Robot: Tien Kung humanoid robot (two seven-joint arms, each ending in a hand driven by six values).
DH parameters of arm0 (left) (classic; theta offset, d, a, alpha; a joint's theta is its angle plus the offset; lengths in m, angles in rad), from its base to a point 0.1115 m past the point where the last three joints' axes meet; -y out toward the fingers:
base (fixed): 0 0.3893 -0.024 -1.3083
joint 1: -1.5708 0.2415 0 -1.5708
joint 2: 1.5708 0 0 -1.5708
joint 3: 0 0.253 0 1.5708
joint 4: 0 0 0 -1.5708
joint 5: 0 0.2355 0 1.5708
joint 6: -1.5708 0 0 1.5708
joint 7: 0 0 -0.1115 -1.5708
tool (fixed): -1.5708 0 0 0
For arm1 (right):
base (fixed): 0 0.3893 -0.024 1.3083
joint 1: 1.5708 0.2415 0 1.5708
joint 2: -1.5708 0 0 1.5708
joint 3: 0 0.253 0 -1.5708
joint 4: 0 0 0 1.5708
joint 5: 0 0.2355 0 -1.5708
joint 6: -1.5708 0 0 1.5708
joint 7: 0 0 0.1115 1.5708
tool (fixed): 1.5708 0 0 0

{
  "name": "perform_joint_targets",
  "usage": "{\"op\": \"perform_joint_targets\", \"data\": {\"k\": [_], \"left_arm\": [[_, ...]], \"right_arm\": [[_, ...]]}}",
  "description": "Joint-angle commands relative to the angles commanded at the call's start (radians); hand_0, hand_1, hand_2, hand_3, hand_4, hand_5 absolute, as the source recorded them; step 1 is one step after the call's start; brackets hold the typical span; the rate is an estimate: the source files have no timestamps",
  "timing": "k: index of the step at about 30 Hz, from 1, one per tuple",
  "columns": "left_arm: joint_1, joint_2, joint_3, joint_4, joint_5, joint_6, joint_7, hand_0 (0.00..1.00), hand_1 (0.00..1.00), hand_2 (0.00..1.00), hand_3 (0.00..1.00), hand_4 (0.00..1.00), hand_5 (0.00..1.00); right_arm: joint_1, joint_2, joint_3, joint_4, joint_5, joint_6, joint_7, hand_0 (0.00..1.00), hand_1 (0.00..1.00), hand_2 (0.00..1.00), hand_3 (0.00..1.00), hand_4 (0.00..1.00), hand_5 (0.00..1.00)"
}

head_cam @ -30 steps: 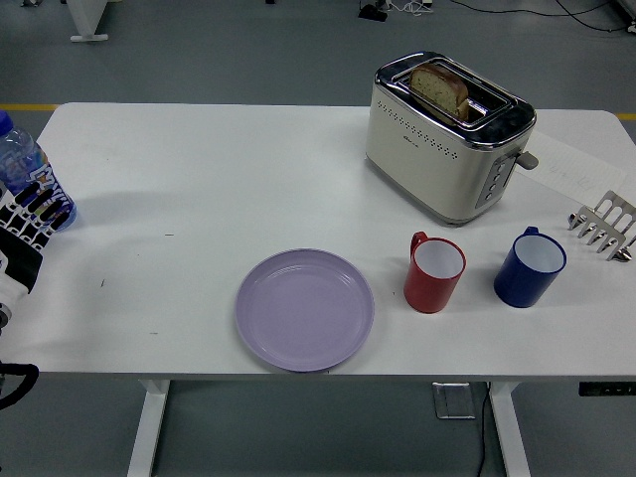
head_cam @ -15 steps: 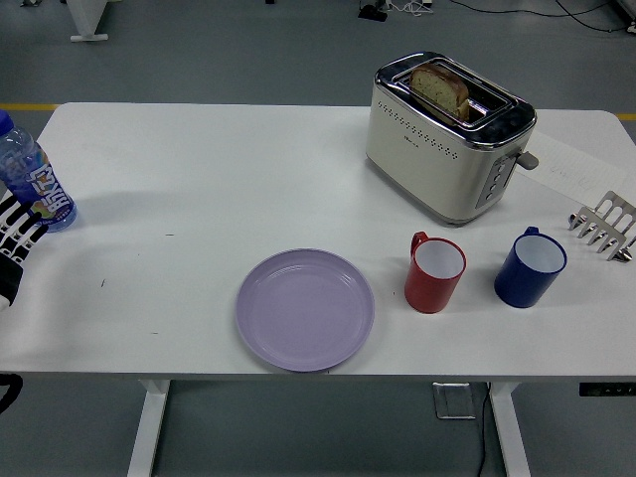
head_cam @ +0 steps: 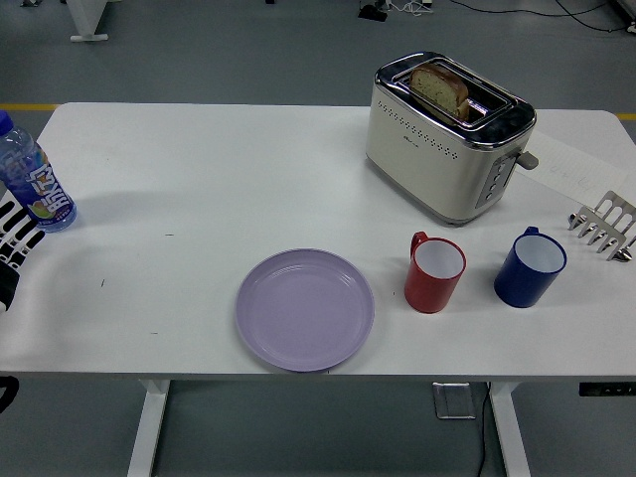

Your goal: Push plate across desktop

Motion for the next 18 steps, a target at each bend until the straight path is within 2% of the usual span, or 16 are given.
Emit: {"op": "perform_joint_targets", "data": {"k": [15, 18], "left_arm": [[0.0, 0.0, -0.013, 0.005, -0.009, 0.009, 0.002, 0.736, 0.748, 0.715, 0.661, 0.572, 0.998], [-0.002, -0.004, -0.025, -0.001, 0.007, -0.008, 0.009, 0.738, 0.75, 0.716, 0.663, 0.574, 0.998]], "right_arm": [[0.004, -0.001, 0.001, 0.0, -0.004, 0.003, -0.003, 0.576, 0.517, 0.609, 0.559, 0.212, 0.518], [0.007, 0.0, 0.002, -0.001, -0.003, 0.002, -0.002, 0.576, 0.517, 0.609, 0.559, 0.212, 0.516]]}}
